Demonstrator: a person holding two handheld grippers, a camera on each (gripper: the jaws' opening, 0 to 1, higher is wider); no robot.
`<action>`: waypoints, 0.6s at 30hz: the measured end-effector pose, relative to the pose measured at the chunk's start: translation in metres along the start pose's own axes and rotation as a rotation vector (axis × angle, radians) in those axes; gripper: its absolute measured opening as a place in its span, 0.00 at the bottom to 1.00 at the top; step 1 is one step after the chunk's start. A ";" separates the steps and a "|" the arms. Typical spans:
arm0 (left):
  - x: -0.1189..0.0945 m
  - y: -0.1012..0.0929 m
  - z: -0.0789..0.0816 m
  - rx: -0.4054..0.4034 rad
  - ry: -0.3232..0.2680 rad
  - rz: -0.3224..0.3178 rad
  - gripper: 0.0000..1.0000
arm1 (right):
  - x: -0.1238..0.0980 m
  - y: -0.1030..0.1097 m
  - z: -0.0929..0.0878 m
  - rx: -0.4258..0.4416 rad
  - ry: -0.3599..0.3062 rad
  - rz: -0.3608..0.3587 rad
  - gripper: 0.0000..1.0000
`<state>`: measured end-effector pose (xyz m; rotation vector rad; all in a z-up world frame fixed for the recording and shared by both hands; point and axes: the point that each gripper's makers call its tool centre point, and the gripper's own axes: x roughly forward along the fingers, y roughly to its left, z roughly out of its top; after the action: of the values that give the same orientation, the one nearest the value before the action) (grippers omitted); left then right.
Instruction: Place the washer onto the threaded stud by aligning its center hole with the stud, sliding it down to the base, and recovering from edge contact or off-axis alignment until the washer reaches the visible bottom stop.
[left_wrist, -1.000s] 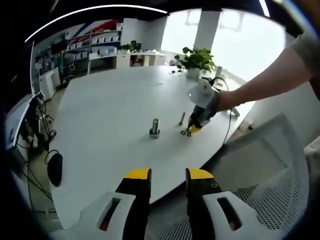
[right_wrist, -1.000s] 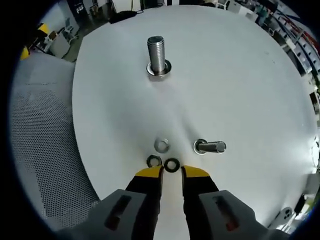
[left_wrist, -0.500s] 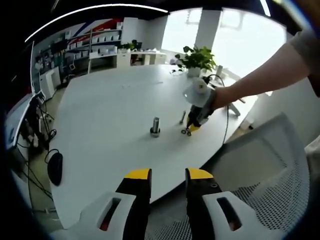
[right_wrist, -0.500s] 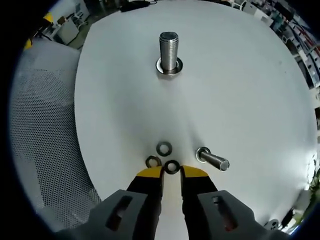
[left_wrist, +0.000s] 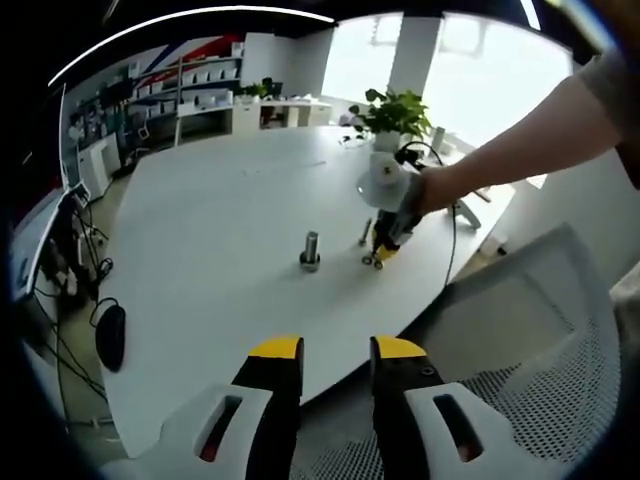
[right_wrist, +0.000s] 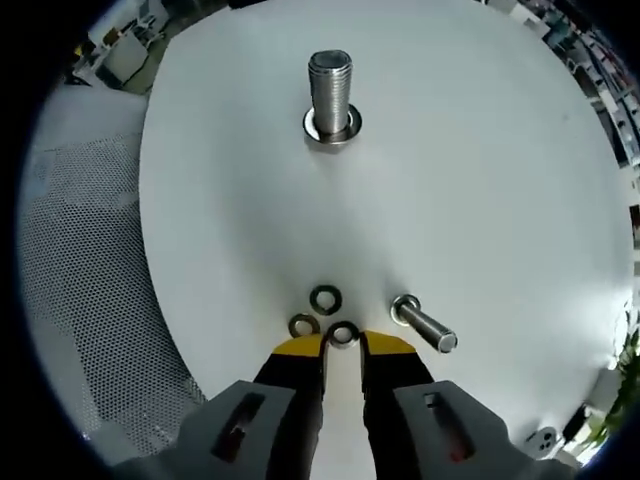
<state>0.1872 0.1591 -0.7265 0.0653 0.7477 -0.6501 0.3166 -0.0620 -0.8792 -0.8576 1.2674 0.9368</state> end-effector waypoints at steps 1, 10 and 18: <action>0.000 0.000 0.001 0.000 -0.004 0.000 0.25 | 0.000 0.000 0.000 -0.006 -0.001 0.000 0.15; 0.000 -0.001 0.001 0.001 -0.006 -0.005 0.25 | 0.003 0.002 0.002 0.012 0.086 -0.062 0.14; -0.001 -0.001 0.002 0.000 -0.015 -0.005 0.25 | -0.001 0.001 0.000 0.072 0.015 -0.047 0.14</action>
<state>0.1877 0.1583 -0.7242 0.0587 0.7334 -0.6550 0.3155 -0.0616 -0.8786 -0.8361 1.2808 0.8443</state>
